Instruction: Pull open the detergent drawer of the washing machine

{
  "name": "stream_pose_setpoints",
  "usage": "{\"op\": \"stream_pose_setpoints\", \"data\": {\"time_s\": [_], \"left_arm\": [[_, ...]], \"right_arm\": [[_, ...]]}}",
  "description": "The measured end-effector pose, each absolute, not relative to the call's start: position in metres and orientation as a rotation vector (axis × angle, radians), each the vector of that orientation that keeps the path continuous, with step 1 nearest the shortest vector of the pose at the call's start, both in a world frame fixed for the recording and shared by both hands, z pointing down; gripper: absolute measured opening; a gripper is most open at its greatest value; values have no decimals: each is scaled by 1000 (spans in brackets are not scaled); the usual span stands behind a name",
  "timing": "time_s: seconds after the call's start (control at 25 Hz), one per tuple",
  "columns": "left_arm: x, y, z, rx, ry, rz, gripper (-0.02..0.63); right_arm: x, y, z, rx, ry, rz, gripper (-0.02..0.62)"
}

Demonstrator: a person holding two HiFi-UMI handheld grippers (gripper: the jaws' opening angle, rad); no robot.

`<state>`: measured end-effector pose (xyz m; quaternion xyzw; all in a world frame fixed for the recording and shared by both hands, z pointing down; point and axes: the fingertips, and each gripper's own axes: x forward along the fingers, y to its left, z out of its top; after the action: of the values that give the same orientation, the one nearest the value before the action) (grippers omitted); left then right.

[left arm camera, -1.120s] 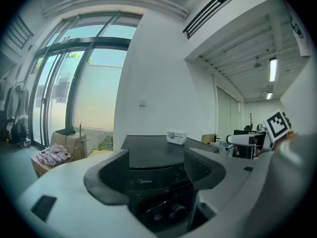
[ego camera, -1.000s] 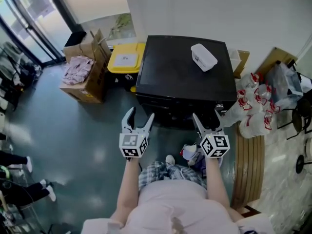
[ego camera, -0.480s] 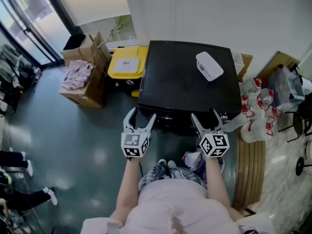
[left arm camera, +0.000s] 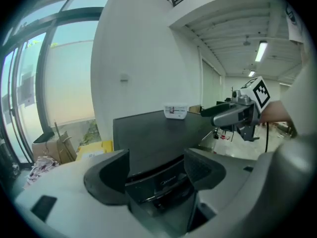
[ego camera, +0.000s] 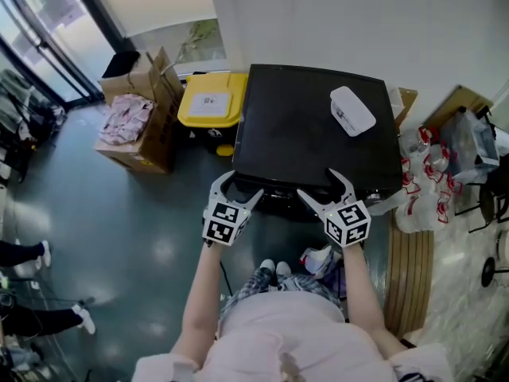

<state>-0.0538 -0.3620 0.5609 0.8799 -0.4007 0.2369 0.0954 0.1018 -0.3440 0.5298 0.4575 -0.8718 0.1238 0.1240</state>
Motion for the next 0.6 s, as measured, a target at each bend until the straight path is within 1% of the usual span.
{"op": "stream_pose_setpoints", "data": {"time_s": [0.16,0.6], "left_arm": [[-50,-366,579,2633,-1021,875,334],[-41,-364,620,2678,-661,1326,334]], "right_arm": [[71,-351,546,1109,-2510,361,402],[11,-343,590,591,-2332,186,400]]}}
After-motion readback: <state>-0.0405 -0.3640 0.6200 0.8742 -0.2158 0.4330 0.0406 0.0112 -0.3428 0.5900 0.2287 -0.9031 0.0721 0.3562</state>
